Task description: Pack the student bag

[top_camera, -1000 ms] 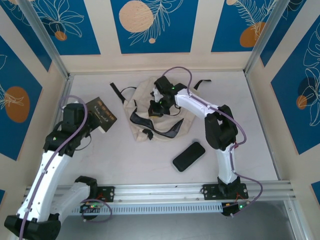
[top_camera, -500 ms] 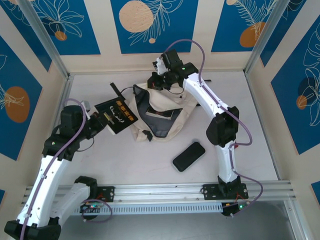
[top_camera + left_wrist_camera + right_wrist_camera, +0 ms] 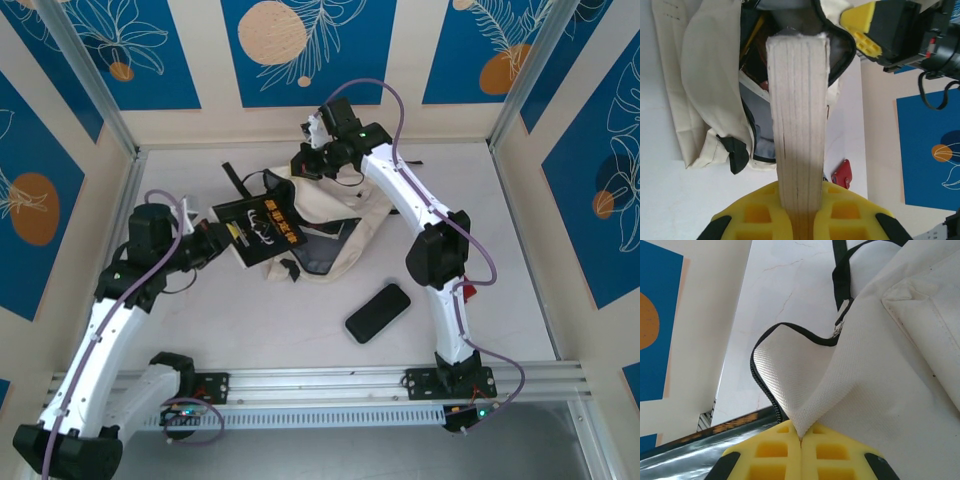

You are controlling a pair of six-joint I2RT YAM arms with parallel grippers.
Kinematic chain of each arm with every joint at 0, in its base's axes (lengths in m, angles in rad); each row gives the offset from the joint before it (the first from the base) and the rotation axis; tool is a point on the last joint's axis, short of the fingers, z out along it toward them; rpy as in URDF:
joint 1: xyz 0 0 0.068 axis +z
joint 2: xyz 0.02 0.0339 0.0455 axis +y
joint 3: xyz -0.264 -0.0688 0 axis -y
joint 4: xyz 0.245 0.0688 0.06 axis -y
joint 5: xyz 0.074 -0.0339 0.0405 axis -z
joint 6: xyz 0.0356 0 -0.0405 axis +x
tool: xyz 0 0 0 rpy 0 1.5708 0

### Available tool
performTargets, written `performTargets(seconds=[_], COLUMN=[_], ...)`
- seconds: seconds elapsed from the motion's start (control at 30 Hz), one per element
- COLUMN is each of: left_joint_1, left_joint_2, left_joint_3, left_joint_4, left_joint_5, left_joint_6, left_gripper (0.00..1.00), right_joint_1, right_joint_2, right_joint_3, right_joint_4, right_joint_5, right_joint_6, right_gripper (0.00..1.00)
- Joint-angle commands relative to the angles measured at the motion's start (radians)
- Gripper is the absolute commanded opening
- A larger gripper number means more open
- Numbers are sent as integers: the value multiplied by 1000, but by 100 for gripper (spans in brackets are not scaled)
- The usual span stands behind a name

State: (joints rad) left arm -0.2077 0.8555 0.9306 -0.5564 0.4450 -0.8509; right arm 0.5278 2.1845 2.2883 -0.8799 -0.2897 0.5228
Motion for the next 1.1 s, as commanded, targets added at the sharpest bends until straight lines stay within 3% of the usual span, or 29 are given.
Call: performTargets(seconds=[0.0,0.3,0.5,0.87,1.07], left_joint_1=[10,4,-40,-275,-359], left_joint_2=[10,105,162,281,435], left_joint_3=[-22,-112,-171,-268,-197], left_joint_4=[129,406,616,919,1031], left_joint_5=[43,75,2,-444,-519], left_joint_6=[-13,-152,-290,-476,-490], left_gripper=[0,0,0,0,0], right_joint_1=[-5,-7,-9,-38,-55], right_joint_2=[-6,-34,-35,-40,-44], right_joint_3=[40,18,8,22,26], right_joint_4=[20,47,68,124,140], right_joint_5=[-82,-153,-183,-288,-334], right_joint_6=[8,39,64,136,154], right_gripper=[3,3,3,3,3])
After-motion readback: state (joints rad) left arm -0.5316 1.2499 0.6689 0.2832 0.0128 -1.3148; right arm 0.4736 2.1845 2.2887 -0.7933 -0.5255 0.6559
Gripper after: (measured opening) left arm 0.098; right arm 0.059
